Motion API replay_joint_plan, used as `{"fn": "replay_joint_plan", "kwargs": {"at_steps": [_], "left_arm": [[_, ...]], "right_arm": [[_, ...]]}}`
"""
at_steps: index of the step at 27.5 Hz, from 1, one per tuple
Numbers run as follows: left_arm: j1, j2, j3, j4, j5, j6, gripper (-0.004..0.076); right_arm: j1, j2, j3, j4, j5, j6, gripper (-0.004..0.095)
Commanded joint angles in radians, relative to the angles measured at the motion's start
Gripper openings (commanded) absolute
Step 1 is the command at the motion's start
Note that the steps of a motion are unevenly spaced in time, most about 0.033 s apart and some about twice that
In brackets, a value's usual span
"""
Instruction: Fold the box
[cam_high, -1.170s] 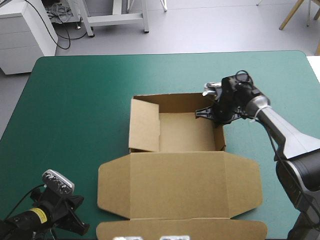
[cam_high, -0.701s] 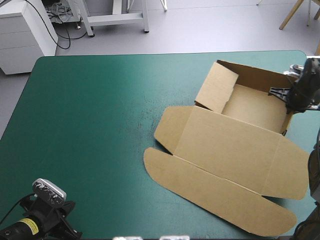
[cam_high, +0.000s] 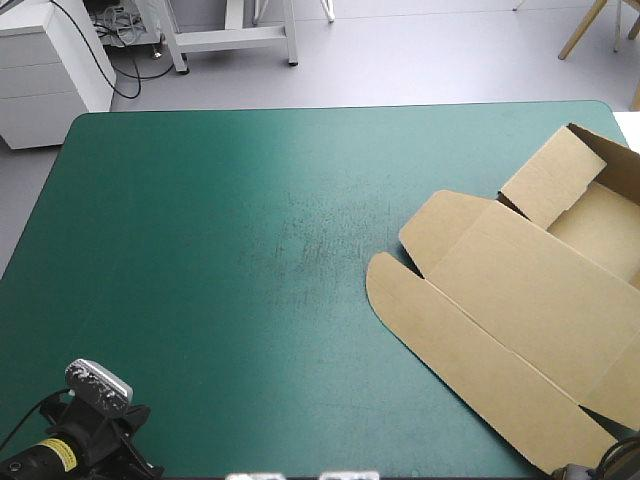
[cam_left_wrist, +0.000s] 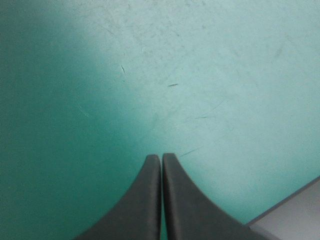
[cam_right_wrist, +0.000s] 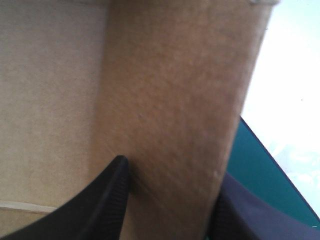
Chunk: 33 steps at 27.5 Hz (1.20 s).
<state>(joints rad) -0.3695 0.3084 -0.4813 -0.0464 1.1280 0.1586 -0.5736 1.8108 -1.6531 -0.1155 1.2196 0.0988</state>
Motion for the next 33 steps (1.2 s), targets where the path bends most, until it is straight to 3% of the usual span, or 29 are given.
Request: {"fn": "replay_joint_plan", "kwargs": {"at_steps": [1,7,13,17,22,27,33], "left_arm": [[-0.004,0.014,-0.021,-0.018,-0.045,-0.009,-0.001],[-0.004,0.014,-0.021,-0.018,-0.045,-0.009,-0.001],[-0.004,0.014,-0.021,-0.018,-0.045,-0.009,-0.001],[-0.004,0.014,-0.021,-0.018,-0.045,-0.009,-0.001],[-0.004,0.014,-0.021,-0.018,-0.045,-0.009,-0.001],[-0.004,0.014,-0.021,-0.018,-0.045,-0.009,-0.001],[-0.004,0.014,-0.021,-0.018,-0.049,0.0,-0.001]], "right_arm": [[0.0,-0.061,-0.033,-0.003,-0.016,-0.015,0.0486],[0.0,-0.119,-0.033,-0.007,-0.016,-0.046,0.0485],[0.0,-0.203,-0.033,0.115,-0.016,-0.167,0.0479],[0.0,-0.266,-0.027,0.206,-0.016,-0.188,0.0361],[0.0,-0.391,0.054,0.312,-0.016,-0.214,0.0007],[0.044,-0.549,0.197,0.332,-0.016,-0.247,-0.0014],[0.203,-0.733,0.398,0.332,-0.02,-0.296,-0.0014]]}}
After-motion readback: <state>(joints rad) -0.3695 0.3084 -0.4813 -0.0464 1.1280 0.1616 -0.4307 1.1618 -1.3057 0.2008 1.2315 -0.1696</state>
